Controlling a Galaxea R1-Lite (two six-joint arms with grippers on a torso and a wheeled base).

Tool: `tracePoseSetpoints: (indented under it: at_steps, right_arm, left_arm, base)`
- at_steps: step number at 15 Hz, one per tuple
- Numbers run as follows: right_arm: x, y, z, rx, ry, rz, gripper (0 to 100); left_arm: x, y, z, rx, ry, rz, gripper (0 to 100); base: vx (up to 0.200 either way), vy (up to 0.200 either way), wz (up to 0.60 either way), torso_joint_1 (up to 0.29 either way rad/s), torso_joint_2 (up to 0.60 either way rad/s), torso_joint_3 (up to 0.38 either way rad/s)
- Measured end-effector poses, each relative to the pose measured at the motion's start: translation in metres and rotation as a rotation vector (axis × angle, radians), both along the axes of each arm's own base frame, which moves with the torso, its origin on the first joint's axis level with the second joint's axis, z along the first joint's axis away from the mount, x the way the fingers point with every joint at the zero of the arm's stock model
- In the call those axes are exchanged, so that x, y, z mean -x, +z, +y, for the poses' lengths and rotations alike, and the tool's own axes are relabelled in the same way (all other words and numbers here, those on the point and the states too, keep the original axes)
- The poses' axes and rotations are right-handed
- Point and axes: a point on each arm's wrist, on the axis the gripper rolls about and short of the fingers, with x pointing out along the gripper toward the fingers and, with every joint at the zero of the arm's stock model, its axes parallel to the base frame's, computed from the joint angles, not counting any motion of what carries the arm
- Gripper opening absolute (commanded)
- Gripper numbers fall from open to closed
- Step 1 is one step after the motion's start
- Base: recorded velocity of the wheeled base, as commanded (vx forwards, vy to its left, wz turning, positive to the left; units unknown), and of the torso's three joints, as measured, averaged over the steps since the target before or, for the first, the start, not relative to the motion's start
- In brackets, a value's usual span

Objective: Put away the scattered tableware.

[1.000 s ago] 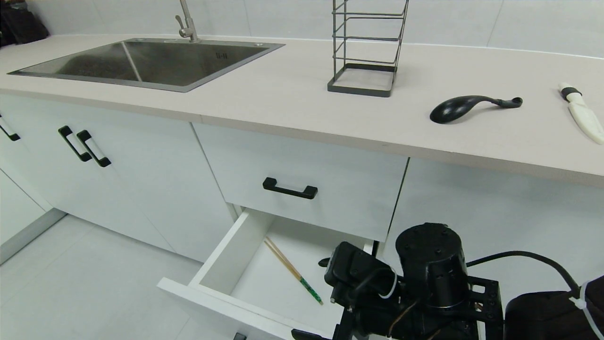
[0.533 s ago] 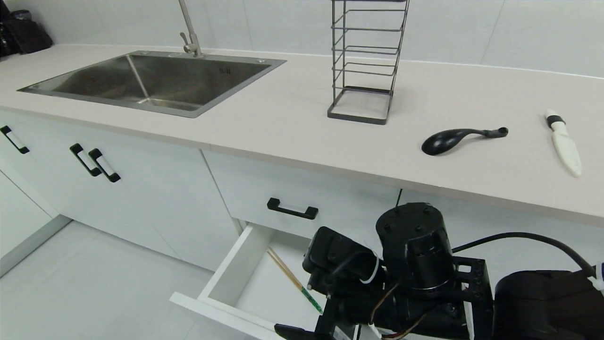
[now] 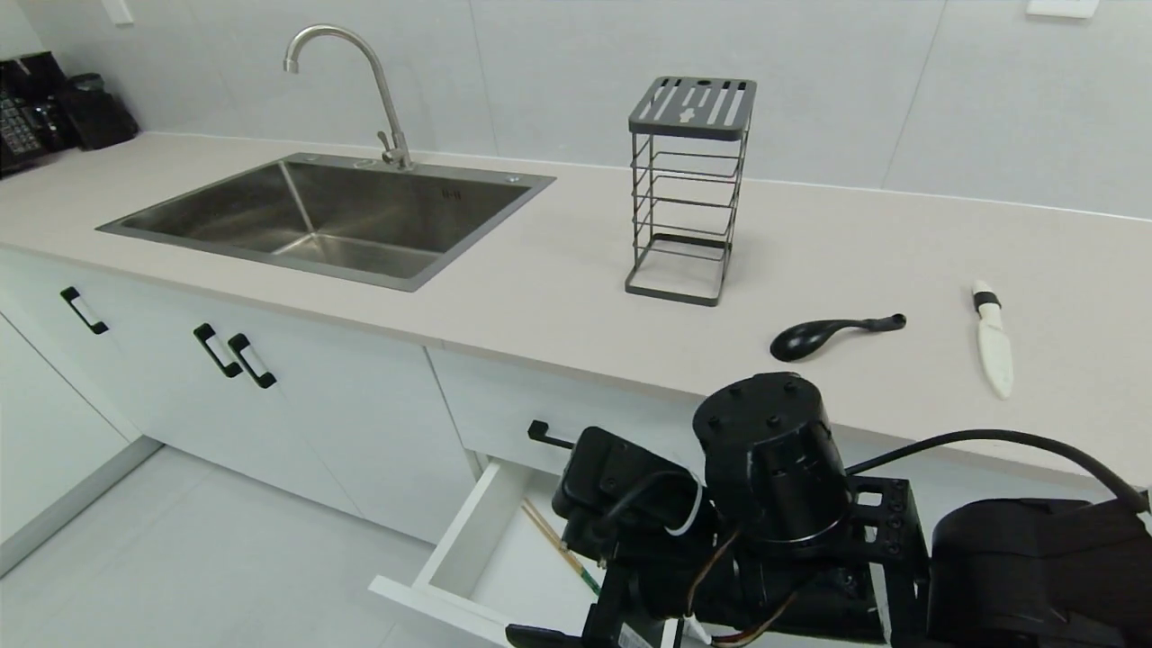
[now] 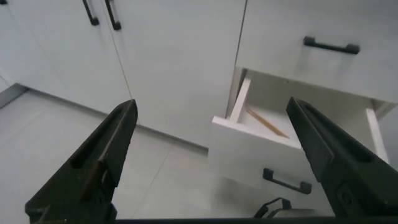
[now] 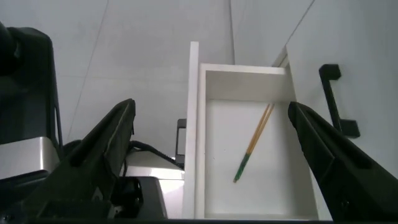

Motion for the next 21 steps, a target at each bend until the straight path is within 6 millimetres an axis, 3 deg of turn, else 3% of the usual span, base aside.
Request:
tracePoseSetpoints:
  at_steps: [6, 12, 16, 21]
  right_arm:
    - [-0.007, 0.012, 0.009, 0.043, -0.002, 0.033, 100]
    - [-0.01, 0.01, 0.01, 0.134, -0.001, 0.103, 100]
    - [-0.021, 0.006, 0.0, 0.203, -0.009, 0.179, 100]
    - [-0.036, -0.003, -0.016, 0.198, -0.087, 0.226, 100]
  left_arm:
    - [0.0, 0.0, 0.0, 0.0, -0.001, -0.001, 100]
    - [0.0, 0.0, 0.0, 0.0, 0.0, -0.001, 100]
    - [0.0, 0.0, 0.0, 0.0, -0.001, -0.001, 100]
    - [0.0, 0.0, 0.0, 0.0, 0.0, -0.001, 100]
  base:
    - [0.0, 0.0, 0.0, 0.311, -0.5, -0.246]
    - [0.0, 0.0, 0.0, 0.289, -0.55, -0.264]
    - [0.0, 0.0, 0.0, 0.255, -0.49, -0.233]
    - [0.0, 0.0, 0.0, 0.024, -0.04, -0.023]
